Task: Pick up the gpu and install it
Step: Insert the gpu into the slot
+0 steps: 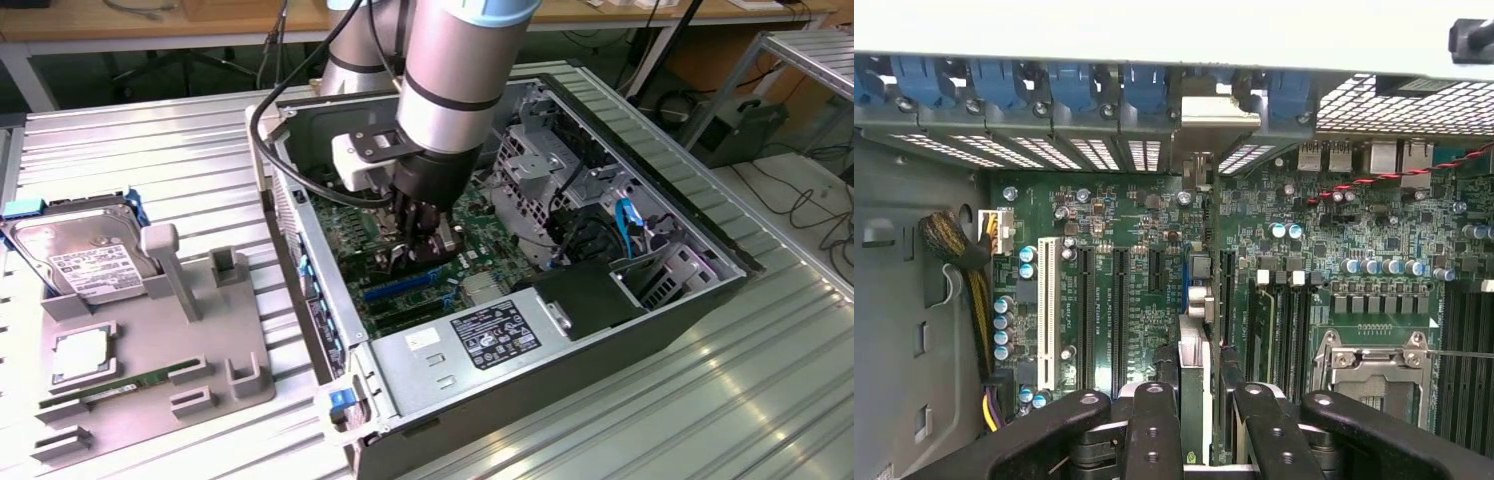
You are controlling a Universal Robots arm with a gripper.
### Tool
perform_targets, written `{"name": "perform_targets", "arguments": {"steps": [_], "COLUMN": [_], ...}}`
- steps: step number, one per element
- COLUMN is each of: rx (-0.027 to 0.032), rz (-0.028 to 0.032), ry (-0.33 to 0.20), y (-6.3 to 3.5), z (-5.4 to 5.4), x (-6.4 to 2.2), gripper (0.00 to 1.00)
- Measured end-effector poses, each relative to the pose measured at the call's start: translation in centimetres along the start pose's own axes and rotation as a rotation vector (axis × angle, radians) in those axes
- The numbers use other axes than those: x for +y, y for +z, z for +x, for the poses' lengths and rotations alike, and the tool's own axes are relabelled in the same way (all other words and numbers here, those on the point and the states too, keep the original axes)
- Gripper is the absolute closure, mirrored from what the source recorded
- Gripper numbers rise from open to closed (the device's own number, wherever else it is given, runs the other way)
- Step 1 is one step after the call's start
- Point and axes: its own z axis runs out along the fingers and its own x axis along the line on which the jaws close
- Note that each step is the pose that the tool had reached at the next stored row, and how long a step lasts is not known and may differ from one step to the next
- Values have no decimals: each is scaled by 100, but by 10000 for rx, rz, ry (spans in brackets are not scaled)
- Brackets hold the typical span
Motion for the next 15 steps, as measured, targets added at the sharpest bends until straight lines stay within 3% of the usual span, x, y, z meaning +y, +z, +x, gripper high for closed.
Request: {"name": "perform_targets", "arguments": {"steps": [6,13,15], "rx": [64,63,101], "rz": [-2,9,9], "ry": [10,288,292], "y": [25,48,52], "z": [2,3,2], "x": [0,-1,0], "gripper": [74,74,74]}}
